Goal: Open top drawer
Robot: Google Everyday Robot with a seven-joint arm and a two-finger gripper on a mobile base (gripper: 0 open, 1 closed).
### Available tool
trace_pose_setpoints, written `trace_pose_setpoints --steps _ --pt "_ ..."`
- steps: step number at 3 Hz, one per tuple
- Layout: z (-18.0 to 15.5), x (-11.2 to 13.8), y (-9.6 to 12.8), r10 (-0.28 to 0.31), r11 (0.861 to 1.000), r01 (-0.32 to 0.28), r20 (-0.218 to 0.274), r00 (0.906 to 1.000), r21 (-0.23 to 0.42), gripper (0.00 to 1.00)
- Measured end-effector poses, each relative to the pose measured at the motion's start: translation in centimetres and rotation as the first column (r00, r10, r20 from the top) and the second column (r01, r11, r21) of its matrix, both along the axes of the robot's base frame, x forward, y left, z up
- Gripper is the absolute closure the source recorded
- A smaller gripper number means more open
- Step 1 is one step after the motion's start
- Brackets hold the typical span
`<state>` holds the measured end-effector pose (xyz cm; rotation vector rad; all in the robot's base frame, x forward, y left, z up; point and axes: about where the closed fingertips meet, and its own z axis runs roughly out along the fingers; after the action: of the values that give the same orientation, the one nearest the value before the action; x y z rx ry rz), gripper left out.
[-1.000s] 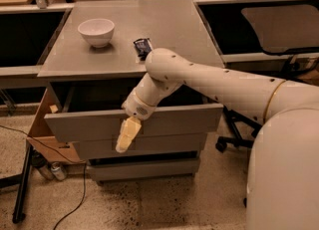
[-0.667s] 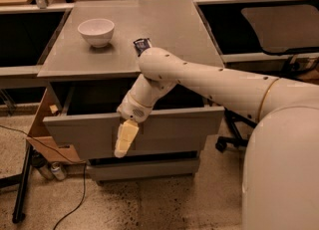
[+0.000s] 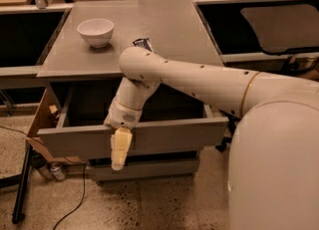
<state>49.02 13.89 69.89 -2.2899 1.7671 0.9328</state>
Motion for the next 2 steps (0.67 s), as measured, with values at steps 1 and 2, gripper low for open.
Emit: trace_pose_setpoints --steps 1,2 --pt "0.5 -2.4 0.1 0.117 0.992 -0.118 -0.028 0.9927 -0.034 0.00" --pt "0.7 -4.9 0.0 0.232 0.970 -0.237 -0.079 0.9694 -0.055 0.00"
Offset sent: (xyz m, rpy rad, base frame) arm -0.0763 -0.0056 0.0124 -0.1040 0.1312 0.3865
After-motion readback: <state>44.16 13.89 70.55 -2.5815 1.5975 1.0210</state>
